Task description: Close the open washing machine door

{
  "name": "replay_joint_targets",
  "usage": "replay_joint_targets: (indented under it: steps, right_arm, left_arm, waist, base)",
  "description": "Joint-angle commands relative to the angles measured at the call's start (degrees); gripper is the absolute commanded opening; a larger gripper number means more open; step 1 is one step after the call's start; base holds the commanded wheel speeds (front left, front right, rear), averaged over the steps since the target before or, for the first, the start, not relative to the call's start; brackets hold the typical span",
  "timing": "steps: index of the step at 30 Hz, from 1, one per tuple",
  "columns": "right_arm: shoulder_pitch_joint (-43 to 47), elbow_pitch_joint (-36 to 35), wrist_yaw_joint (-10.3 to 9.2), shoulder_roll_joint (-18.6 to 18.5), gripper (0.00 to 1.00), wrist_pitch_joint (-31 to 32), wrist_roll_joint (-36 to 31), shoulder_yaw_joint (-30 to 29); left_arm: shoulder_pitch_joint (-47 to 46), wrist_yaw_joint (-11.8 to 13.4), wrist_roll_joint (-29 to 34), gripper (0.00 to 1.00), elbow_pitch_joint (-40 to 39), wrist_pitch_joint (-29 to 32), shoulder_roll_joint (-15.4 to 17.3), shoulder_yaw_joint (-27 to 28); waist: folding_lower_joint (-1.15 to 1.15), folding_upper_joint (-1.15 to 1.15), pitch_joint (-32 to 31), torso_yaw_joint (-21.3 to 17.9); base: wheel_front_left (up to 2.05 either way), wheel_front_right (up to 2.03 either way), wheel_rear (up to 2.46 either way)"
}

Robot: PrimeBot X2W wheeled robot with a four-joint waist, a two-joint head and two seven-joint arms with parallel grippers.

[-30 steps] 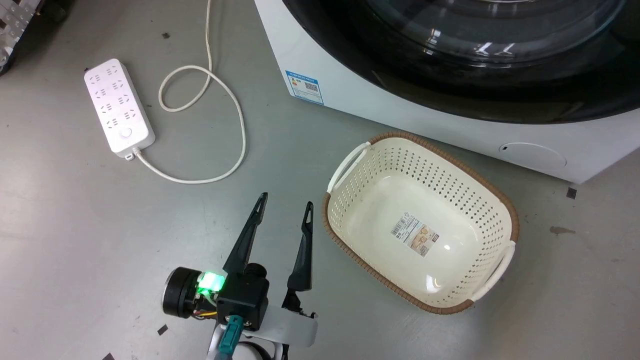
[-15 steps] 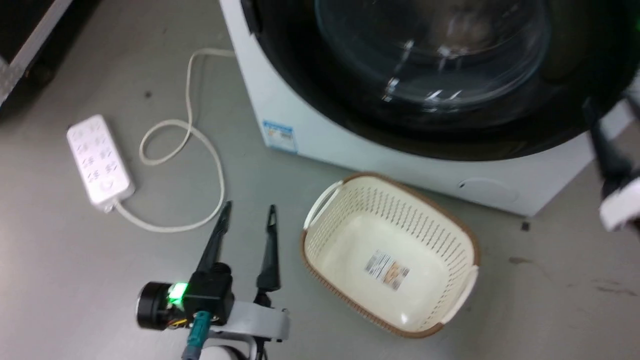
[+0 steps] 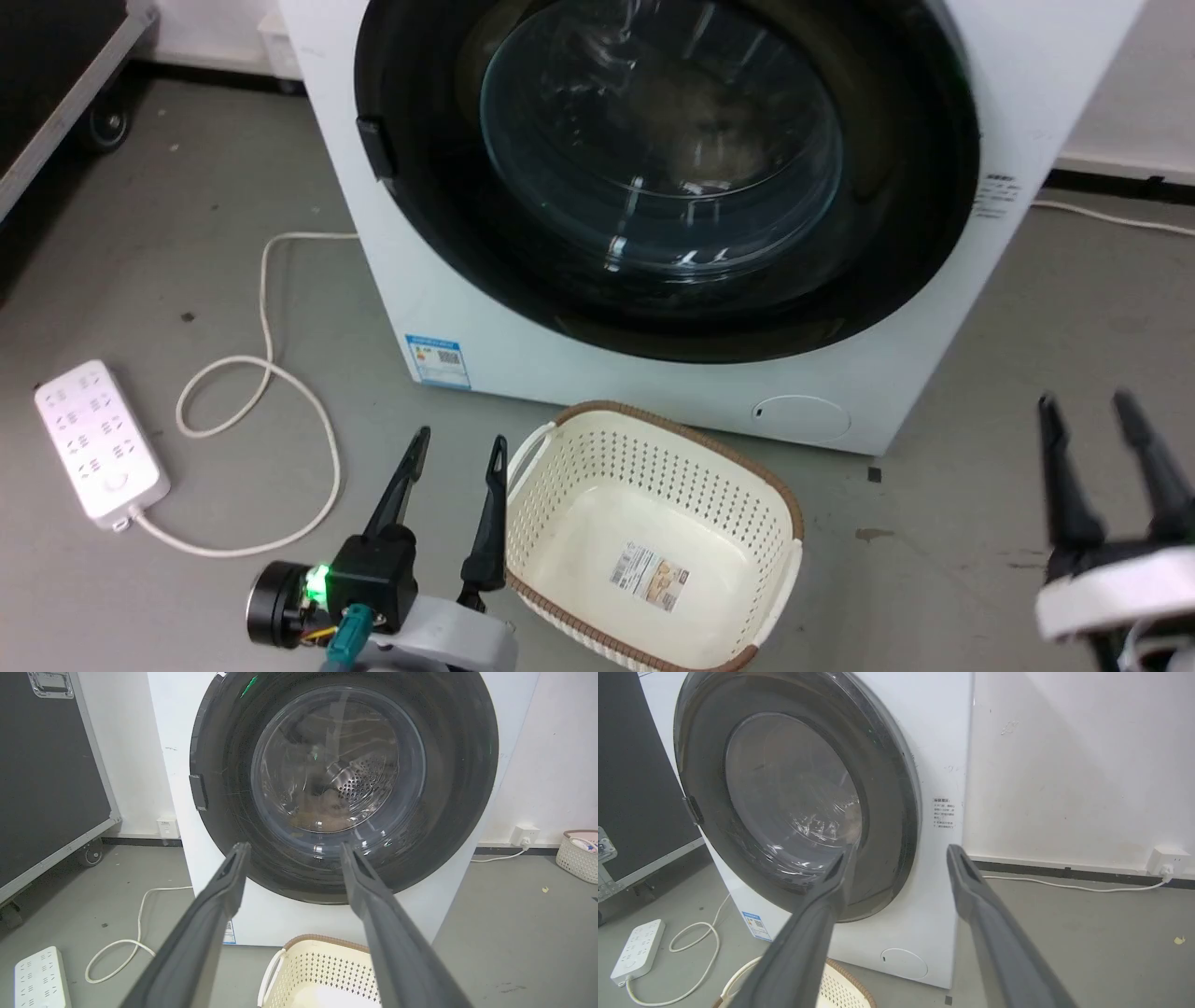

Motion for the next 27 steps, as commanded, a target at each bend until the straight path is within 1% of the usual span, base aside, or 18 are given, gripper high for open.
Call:
replay_joint_targets:
  steps: [1, 2, 3, 4, 6, 7, 10, 18, 19, 27]
  right_arm:
    - [2.2, -1.6, -0.04, 2.4, 1.0, -0.2, -1.4, -1.0]
    - [2.2, -1.6, -0.04, 2.4, 1.0, -0.2, -1.4, -1.0]
    - [4.7, -3.0, -0.04, 5.2, 1.0, -0.2, -2.8, -2.6]
    - [4.7, -3.0, -0.04, 5.2, 1.0, -0.2, -2.8, -2.6]
    - [6.9, -3.9, -0.04, 7.7, 1.0, -0.2, -4.0, -3.8]
    - [9.2, -4.4, -0.04, 9.7, 1.0, -0.2, -5.5, -4.5]
    - [10.5, -4.4, -0.04, 10.8, 1.0, -0.2, -6.1, -4.3]
    - [12.0, -4.2, -0.04, 11.8, 1.0, -0.2, -6.8, -3.6]
    - [11.1, -4.1, 0.0, 11.6, 0.0, 0.0, -6.2, -3.6]
    - [10.9, -4.3, 0.0, 11.6, 0.0, 0.7, -6.6, -3.3]
  left_arm:
    - [1.0, -0.5, 0.5, 1.0, 0.8, -0.2, 0.4, 0.0]
    - [1.0, -0.5, 0.5, 1.0, 0.8, -0.2, 0.4, 0.0]
    - [1.5, -0.7, 0.9, 1.0, 1.2, -0.2, 0.5, 0.1]
    - [1.5, -0.7, 0.9, 1.0, 1.2, -0.2, 0.5, 0.1]
    - [2.0, -0.8, 1.5, 1.0, 1.5, -0.2, 0.8, 0.1]
    - [2.8, -0.9, 1.8, 1.0, 1.8, -0.2, 0.8, 0.5]
    - [3.4, -1.0, 1.8, 1.0, 1.9, -0.2, 0.6, 0.9]
    - [3.4, -3.0, 1.2, 1.0, 3.0, -0.2, 0.4, 1.7]
    - [3.0, -2.9, 1.3, 0.0, 2.9, 0.1, 0.4, 1.5]
    - [3.0, -2.9, 1.5, 0.0, 2.6, 0.7, 0.3, 1.9]
  waist:
    - [0.02, 0.0, -1.0, -0.7]
    - [0.02, 0.0, -1.0, -0.7]
    - [0.02, 0.0, -1.7, -0.9]
    - [0.02, 0.0, -1.7, -0.9]
    - [0.02, 0.0, -2.3, -1.1]
    - [0.02, 0.0, -3.0, -1.5]
    - [0.02, 0.0, -3.4, -1.8]
    - [0.02, 0.0, -3.7, -2.2]
    - [0.02, 0.0, -3.7, -2.3]
    - [0.02, 0.0, -3.7, -2.4]
  base:
    - [0.0, 0.0, 0.0]
    - [0.0, 0.0, 0.0]
    - [0.0, 0.0, 0.0]
    - [0.0, 0.0, 0.0]
    - [0.0, 0.0, 0.0]
    - [0.0, 0.0, 0.0]
    - [0.0, 0.0, 0.0]
    - [0.0, 0.0, 0.0]
    - [0.0, 0.0, 0.0]
    - [0.0, 0.0, 0.0]
